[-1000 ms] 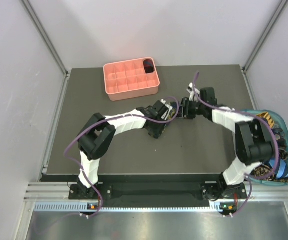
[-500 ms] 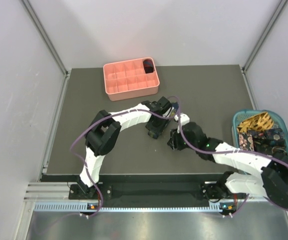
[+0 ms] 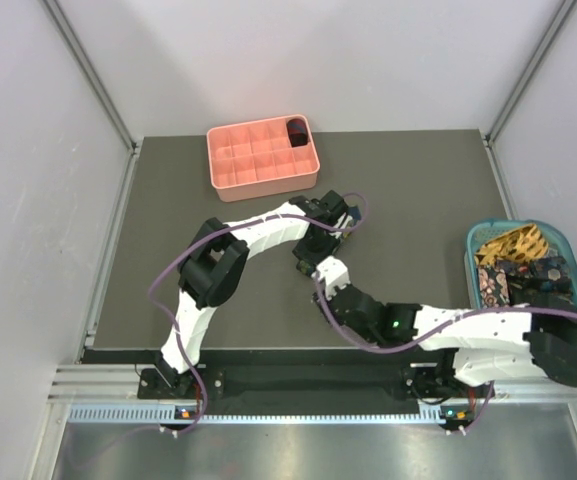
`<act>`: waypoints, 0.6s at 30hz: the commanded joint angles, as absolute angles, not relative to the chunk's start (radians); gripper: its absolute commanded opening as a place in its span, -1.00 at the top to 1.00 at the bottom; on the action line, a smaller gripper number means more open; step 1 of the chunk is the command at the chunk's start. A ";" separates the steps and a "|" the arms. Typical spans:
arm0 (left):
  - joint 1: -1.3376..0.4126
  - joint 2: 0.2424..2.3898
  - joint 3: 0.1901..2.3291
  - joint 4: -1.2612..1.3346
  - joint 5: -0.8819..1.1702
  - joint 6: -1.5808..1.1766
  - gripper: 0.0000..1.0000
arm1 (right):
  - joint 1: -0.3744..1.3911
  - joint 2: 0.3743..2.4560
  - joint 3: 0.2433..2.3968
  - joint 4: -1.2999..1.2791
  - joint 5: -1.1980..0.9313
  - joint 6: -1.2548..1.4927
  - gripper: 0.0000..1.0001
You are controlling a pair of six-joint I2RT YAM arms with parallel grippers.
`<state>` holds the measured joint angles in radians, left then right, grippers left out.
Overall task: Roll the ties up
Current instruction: Roll the tie
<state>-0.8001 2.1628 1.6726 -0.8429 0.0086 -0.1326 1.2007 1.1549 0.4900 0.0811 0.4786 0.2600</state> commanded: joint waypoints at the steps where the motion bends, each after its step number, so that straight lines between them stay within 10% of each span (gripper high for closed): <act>1: -0.804 2.258 1.608 -1.054 0.064 -0.120 0.47 | 1.285 1.248 0.586 0.100 0.635 0.169 0.12; 18: -0.805 2.243 1.566 -1.095 0.066 -0.107 0.48 | 1.378 1.976 1.245 -0.442 1.078 -0.043 -0.49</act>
